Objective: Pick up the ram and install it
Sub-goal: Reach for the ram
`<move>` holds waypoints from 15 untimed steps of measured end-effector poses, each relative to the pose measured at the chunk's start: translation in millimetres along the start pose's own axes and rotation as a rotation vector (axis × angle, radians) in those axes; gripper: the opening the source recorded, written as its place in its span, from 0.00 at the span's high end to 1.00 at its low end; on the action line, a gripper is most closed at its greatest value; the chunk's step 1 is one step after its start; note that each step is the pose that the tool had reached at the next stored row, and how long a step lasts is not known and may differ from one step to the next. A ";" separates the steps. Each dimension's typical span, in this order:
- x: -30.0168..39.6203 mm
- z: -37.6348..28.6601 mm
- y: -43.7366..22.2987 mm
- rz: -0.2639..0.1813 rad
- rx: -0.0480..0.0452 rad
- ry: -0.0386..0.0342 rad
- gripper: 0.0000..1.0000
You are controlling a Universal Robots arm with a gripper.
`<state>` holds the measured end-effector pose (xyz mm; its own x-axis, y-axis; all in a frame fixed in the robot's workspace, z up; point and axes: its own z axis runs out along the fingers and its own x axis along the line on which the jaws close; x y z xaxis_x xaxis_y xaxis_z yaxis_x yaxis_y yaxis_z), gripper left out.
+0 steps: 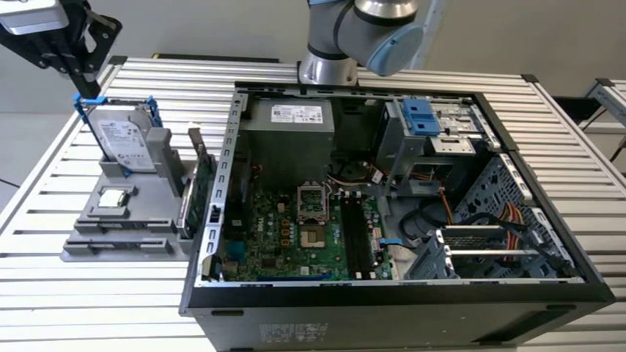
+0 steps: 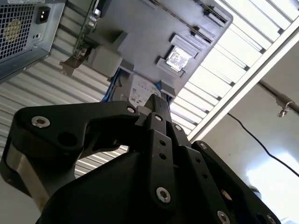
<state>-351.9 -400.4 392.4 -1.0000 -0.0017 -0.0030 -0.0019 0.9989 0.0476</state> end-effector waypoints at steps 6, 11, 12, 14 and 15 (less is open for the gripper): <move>-0.7 0.0 -1.5 -0.001 0.0000 0.0002 1.00; -3.2 0.1 -6.3 -0.001 -0.0001 0.0000 1.00; -3.5 0.0 -7.1 -0.001 0.0000 0.0000 1.00; -3.9 0.0 -8.6 -0.001 0.0000 0.0001 1.00; -4.0 0.0 -9.3 -0.001 0.0000 0.0001 1.00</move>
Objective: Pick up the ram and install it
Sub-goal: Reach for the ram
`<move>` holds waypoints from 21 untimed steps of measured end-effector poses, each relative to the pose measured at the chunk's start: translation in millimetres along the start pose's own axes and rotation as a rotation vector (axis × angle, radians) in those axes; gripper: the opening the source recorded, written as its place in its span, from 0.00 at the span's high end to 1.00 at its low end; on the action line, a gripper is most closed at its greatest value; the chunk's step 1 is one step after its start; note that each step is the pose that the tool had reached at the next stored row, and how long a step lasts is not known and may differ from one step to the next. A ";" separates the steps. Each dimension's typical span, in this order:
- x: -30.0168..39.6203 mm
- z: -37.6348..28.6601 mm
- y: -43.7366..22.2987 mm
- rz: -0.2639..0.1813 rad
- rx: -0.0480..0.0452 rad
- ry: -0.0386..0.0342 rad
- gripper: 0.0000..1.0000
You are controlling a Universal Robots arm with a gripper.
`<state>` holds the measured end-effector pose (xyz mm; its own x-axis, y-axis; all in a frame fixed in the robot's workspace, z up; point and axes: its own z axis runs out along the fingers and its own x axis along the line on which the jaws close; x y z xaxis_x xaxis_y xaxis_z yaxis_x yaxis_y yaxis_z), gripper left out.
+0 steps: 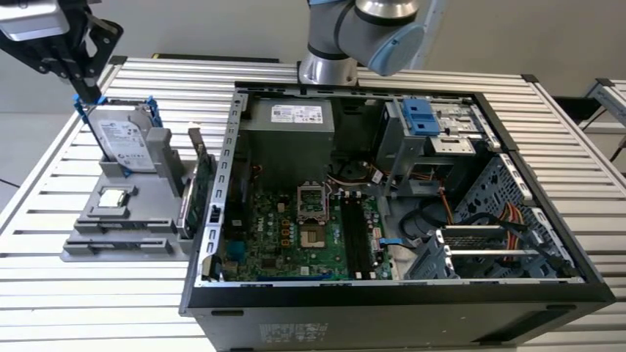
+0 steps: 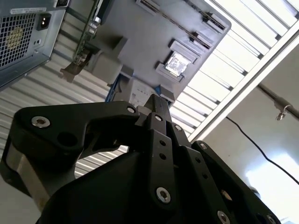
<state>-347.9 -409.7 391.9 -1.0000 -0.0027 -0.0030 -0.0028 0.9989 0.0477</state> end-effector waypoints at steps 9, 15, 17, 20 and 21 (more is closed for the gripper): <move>-0.1 -0.1 -7.1 0.000 0.0000 0.0000 1.00; 0.0 -0.2 -10.7 0.000 0.0000 0.0000 1.00; -0.1 -0.3 -12.1 0.000 0.0000 0.0000 1.00; 0.0 -0.4 -13.9 0.000 0.0000 0.0000 1.00; 0.0 -0.5 -14.6 0.000 0.0000 0.0001 1.00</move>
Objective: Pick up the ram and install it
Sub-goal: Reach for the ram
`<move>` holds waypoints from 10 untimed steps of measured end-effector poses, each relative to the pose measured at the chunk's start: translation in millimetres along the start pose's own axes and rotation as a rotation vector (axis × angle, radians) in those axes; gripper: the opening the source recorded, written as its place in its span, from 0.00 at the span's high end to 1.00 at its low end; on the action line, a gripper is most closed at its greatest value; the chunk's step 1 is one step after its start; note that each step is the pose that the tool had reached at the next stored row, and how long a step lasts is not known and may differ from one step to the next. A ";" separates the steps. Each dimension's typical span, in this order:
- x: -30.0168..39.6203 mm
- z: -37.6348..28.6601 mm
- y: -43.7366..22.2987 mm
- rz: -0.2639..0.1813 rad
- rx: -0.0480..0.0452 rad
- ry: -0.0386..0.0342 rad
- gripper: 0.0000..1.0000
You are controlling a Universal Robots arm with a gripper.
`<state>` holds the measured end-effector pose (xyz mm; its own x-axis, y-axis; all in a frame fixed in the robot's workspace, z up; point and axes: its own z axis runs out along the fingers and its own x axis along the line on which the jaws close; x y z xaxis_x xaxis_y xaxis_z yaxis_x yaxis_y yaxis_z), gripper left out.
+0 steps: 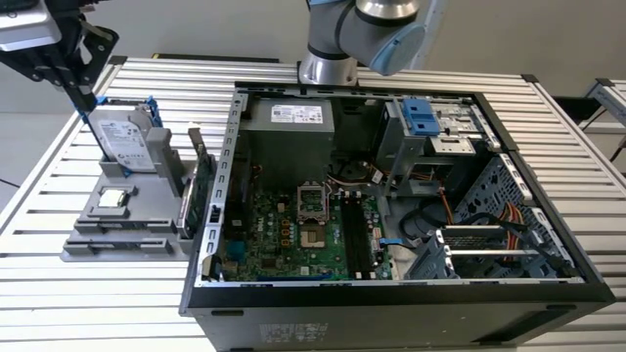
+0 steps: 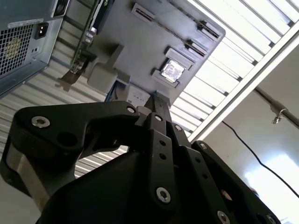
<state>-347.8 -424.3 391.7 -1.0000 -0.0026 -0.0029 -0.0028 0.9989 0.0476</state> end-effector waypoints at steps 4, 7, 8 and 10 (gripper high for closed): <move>0.0 -0.1 -2.6 0.000 0.0000 -0.0001 1.00; 0.0 -0.2 -4.8 0.000 0.0000 0.0000 1.00; 0.0 -0.2 -5.6 0.000 -0.0001 -0.0001 1.00; 0.0 -0.3 -7.1 0.000 0.0000 0.0000 1.00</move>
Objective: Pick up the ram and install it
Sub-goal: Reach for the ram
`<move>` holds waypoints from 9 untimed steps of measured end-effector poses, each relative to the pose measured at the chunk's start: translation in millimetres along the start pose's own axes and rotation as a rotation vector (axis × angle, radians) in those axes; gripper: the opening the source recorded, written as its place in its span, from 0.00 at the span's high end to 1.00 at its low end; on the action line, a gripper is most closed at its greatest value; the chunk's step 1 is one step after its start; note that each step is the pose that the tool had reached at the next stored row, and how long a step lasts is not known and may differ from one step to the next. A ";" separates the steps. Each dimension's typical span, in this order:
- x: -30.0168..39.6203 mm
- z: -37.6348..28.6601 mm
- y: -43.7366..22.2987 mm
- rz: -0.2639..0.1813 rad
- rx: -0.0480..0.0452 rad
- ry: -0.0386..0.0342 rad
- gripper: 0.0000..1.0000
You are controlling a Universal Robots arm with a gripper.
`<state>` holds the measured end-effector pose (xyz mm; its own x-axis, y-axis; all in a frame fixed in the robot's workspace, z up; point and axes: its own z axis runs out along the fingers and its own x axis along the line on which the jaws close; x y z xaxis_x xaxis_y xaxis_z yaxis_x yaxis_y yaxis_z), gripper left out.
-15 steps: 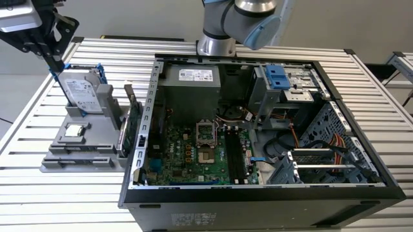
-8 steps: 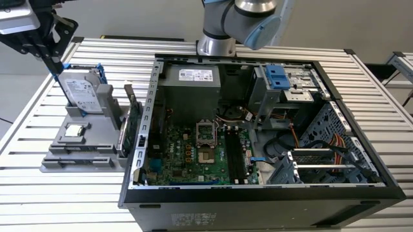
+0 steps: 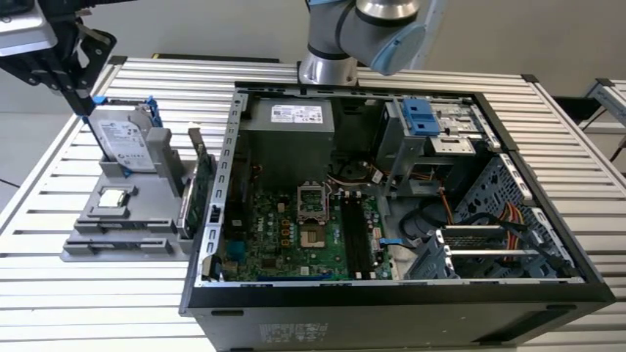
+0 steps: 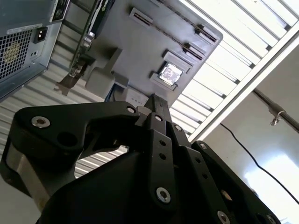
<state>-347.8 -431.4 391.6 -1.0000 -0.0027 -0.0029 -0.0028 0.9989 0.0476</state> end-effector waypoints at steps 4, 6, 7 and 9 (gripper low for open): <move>0.0 -0.1 -3.5 0.000 -0.0001 0.0000 1.00; 0.0 -0.2 -5.3 0.000 0.0000 0.0000 1.00; 0.0 -0.2 -6.1 0.000 0.0000 -0.0001 1.00; 0.0 -0.2 -8.1 0.000 0.0000 -0.0001 1.00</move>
<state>-347.8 -439.5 391.5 -1.0000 -0.0027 -0.0030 -0.0028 0.9989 0.0477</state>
